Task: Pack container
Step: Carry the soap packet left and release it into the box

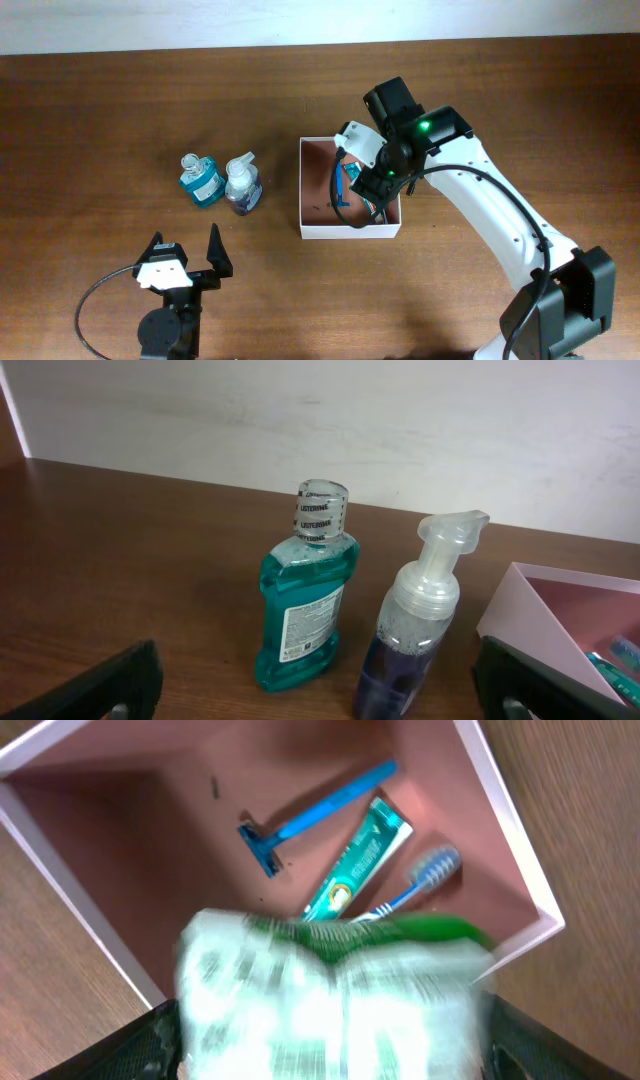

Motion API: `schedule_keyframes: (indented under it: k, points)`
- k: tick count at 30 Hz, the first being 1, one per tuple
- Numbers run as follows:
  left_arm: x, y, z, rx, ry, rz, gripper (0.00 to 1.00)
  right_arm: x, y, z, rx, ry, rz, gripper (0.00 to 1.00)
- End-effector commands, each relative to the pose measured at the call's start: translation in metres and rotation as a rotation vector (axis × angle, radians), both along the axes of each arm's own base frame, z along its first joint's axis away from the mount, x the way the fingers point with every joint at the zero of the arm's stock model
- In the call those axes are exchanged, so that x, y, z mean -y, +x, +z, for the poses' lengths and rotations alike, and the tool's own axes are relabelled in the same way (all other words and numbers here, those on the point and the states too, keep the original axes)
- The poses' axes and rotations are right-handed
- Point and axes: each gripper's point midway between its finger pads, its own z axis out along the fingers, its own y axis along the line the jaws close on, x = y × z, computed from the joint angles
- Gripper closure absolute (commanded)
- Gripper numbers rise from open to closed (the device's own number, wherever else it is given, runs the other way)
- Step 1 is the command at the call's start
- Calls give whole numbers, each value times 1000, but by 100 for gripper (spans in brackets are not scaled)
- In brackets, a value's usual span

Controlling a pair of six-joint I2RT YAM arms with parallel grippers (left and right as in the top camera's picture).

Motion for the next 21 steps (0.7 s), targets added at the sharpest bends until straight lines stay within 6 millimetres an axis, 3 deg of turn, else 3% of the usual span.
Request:
schedule_keyframes:
  k: [1,12,21]
  points:
    - [-2,0,-2,-4,17,11,1,-13,-2,21,51,58,117,15]
    - [-2,0,-2,-4,17,11,1,-13,-1,-1,11,22,164,12]
    - [-2,0,-2,-5,17,11,1,-16,4,0,26,39,155,13]
